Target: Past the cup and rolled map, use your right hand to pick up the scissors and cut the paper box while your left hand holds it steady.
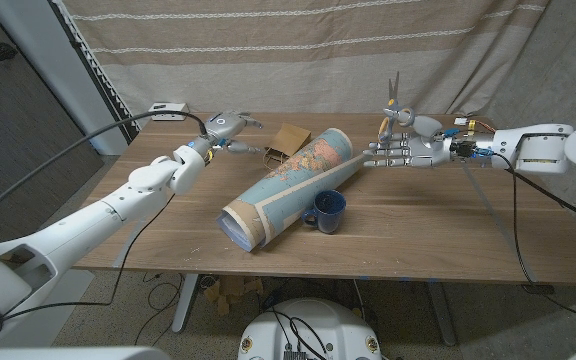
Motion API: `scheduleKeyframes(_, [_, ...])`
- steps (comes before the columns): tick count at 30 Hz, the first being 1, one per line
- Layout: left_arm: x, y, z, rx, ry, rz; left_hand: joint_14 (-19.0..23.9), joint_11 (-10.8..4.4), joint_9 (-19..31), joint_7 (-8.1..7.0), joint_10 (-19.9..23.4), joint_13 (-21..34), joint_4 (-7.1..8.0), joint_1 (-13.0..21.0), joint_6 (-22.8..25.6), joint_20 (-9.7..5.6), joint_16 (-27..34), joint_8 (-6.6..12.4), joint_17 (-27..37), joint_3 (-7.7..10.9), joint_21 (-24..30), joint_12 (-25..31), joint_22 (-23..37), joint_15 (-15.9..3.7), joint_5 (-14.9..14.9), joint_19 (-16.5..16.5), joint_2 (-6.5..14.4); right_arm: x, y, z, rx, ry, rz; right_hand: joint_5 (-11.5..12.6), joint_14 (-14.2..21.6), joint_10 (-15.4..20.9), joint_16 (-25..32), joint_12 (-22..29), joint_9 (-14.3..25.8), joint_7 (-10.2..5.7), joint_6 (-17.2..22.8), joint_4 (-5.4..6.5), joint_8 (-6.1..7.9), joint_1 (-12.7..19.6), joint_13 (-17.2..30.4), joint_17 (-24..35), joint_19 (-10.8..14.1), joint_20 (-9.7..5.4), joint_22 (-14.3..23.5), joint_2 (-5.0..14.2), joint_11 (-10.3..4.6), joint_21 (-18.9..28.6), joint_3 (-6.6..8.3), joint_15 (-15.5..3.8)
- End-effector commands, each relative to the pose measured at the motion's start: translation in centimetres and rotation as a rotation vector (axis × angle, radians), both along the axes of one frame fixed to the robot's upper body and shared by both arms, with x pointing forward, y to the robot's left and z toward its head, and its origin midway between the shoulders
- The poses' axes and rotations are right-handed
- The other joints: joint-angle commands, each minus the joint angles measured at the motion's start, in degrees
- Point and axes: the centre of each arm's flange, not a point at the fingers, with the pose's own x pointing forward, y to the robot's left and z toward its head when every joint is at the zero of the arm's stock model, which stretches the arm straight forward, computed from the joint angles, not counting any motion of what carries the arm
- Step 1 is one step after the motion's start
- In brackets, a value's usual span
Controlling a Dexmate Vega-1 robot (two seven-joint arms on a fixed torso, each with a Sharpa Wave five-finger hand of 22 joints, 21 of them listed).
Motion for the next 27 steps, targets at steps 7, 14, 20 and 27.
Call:
scheduleKeyframes(7, [0.7, 0.5, -1.2, 0.034, 0.007, 0.035, -0.3, -0.19, 0.1, -0.24, -0.2, 0.0, -0.38, 1.8, 0.3, -6.77, 0.2, 0.37, 0.1, 0.45, -0.3, 0.2, 0.2, -10.18, 0.7, 0.3, 0.8, 0.0, 0.1, -0.2, 0.008, 0.006, -0.005, -0.3, -0.1, 0.5, -0.2, -0.4, 0.2, 2.56, 0.2, -0.20, 0.33, -0.3, 0.2, 0.0, 0.2, -0.21, 0.1, -0.04, -0.20, -0.1, 0.40, 0.30])
scheduleKeyframes(14, [1.4, 0.8, -1.0, 0.077, 0.006, 0.046, -0.1, -0.26, 0.1, -0.28, 0.0, -0.1, -1.59, 8.0, 0.7, -7.42, 0.5, 0.53, 0.0, 2.54, -2.1, 0.8, 0.0, -10.24, 1.6, 1.3, 1.7, 0.1, 0.1, -0.2, 0.004, 0.008, -0.004, -0.3, -0.1, 0.5, -0.2, -0.5, 0.1, 2.51, 0.3, -0.20, 0.35, -0.4, 0.2, -0.1, 0.2, -0.22, 0.1, -0.05, -0.12, 0.0, 0.41, 0.31])
scheduleKeyframes(20, [1.9, 0.7, -0.8, 0.080, -0.005, 0.049, -0.2, -0.28, 0.1, -0.26, 0.1, -0.1, -1.56, 9.2, 0.8, -7.73, 0.5, 0.55, 0.0, 2.77, -2.5, 0.8, 0.0, -10.17, 1.6, 1.5, 1.4, -0.1, 0.1, -0.1, 0.005, 0.005, -0.005, -0.3, -0.1, 0.6, -0.2, -0.7, 0.2, 2.65, 0.3, -0.22, 0.41, -0.4, 0.2, -0.2, 0.2, -0.22, 0.1, -0.05, -0.09, -0.1, 0.42, 0.31])
scheduleKeyframes(27, [2.3, -0.3, -0.9, 0.087, -0.033, 0.035, -0.3, -0.23, 0.1, -0.24, -0.5, -0.1, -1.08, 9.4, 0.4, -7.72, 0.5, 0.43, 0.0, 2.25, -3.2, 0.6, 0.1, -10.14, 1.6, 1.8, 0.2, -0.1, 0.1, -0.1, 0.008, 0.002, -0.007, -0.3, 0.0, 0.6, -0.2, -0.8, 0.2, 2.67, 0.2, -0.21, 0.46, -0.4, 0.3, -0.3, 0.1, -0.21, 0.1, -0.01, -0.09, -0.1, 0.44, 0.34])
